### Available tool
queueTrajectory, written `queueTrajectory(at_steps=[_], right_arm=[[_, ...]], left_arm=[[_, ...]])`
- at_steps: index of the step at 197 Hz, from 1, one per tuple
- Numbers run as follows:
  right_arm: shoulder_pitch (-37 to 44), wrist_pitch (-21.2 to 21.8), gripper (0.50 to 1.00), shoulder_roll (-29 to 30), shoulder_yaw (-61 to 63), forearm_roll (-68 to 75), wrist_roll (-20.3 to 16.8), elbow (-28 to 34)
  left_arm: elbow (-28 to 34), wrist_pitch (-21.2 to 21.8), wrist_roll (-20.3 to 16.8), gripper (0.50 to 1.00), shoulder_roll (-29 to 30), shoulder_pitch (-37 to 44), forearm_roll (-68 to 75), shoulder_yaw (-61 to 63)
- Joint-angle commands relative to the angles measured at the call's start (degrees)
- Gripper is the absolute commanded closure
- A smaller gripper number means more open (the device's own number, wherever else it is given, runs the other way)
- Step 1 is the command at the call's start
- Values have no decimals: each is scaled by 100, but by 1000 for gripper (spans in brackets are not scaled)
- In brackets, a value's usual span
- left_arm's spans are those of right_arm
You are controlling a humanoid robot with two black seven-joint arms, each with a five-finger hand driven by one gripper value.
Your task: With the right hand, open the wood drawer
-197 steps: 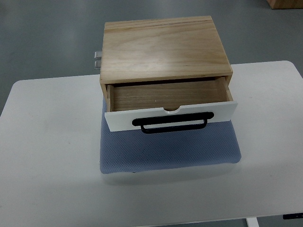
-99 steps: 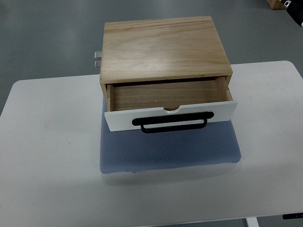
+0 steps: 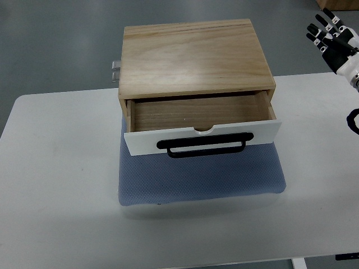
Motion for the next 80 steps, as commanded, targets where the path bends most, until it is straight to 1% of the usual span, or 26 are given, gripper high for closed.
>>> queueTrajectory(at_steps=[1, 42, 80], right_arm=[[-102, 3, 548, 76, -9, 22, 0, 0], [-339, 3, 546, 111, -27, 31, 17, 8], [-506, -6, 546, 305, -44, 22, 26, 8]], left_arm=[[0, 0, 1, 500, 0, 0, 0, 0], [0, 0, 1, 500, 0, 0, 0, 0], [0, 0, 1, 500, 0, 0, 0, 0]])
